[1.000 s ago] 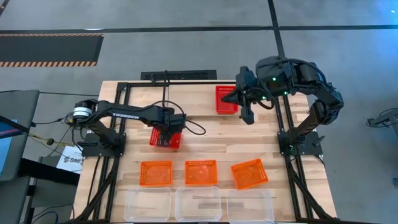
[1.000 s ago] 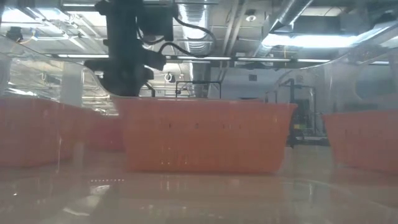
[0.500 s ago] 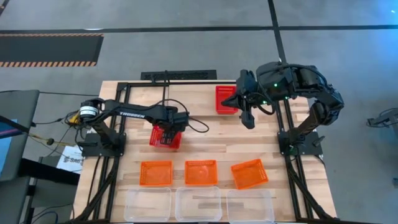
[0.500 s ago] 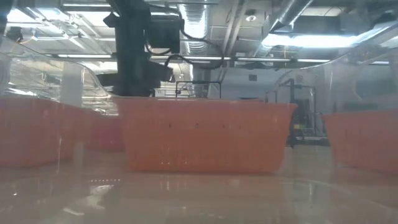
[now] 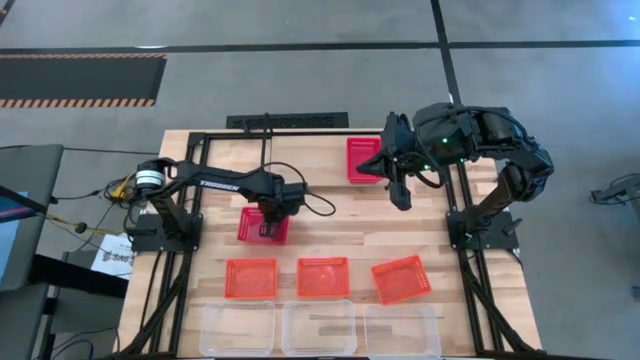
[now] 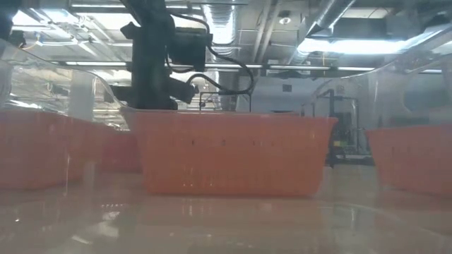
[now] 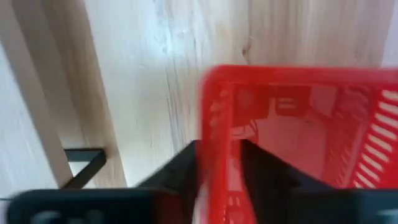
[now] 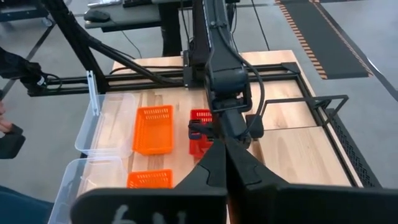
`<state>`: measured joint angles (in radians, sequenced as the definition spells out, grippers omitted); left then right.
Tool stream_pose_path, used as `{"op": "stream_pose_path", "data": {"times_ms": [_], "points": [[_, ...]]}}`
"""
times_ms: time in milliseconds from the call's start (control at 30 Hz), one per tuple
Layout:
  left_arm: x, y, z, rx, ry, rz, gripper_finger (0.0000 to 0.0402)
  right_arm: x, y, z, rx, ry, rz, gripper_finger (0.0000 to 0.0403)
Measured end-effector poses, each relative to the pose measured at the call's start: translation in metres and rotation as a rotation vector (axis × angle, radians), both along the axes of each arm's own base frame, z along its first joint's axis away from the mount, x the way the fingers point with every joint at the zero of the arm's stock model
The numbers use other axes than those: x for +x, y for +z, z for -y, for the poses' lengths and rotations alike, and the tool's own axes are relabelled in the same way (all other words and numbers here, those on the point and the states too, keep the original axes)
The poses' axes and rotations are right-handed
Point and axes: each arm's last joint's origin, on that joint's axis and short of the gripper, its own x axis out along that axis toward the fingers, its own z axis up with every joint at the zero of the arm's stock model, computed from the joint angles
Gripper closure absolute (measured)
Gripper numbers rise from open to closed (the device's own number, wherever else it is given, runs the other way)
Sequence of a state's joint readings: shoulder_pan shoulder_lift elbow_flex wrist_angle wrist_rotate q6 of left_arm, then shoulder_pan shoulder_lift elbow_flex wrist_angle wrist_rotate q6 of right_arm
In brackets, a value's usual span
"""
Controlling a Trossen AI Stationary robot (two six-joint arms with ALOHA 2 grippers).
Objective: Stack baskets on shelf by color
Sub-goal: Stack the red bin on top of the red bins on the shelf
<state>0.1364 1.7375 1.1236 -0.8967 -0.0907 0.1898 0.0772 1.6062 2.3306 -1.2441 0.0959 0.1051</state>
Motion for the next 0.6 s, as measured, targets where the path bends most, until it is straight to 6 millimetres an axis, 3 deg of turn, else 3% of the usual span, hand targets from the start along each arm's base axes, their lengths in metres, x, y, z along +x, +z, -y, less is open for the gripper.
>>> {"op": "stream_pose_path", "data": {"times_ms": [100,267,400,600], "points": [[-0.001,0.002,-0.003,-0.009,0.067,-0.004,0.0385,0.000,0.000,0.001,-0.010,-0.019,-0.002,0.0399],[0.009,0.024,-0.006,0.000,0.137,0.038,0.0399,-0.001,-0.001,0.003,-0.048,-0.087,-0.006,0.0400],[0.024,0.066,-0.005,0.037,0.156,0.106,0.0401,-0.002,-0.002,0.005,-0.081,-0.141,-0.017,0.0400],[0.038,0.153,0.006,0.210,0.145,0.289,0.0401,-0.008,-0.009,0.009,-0.138,-0.308,-0.104,0.0401]]}}
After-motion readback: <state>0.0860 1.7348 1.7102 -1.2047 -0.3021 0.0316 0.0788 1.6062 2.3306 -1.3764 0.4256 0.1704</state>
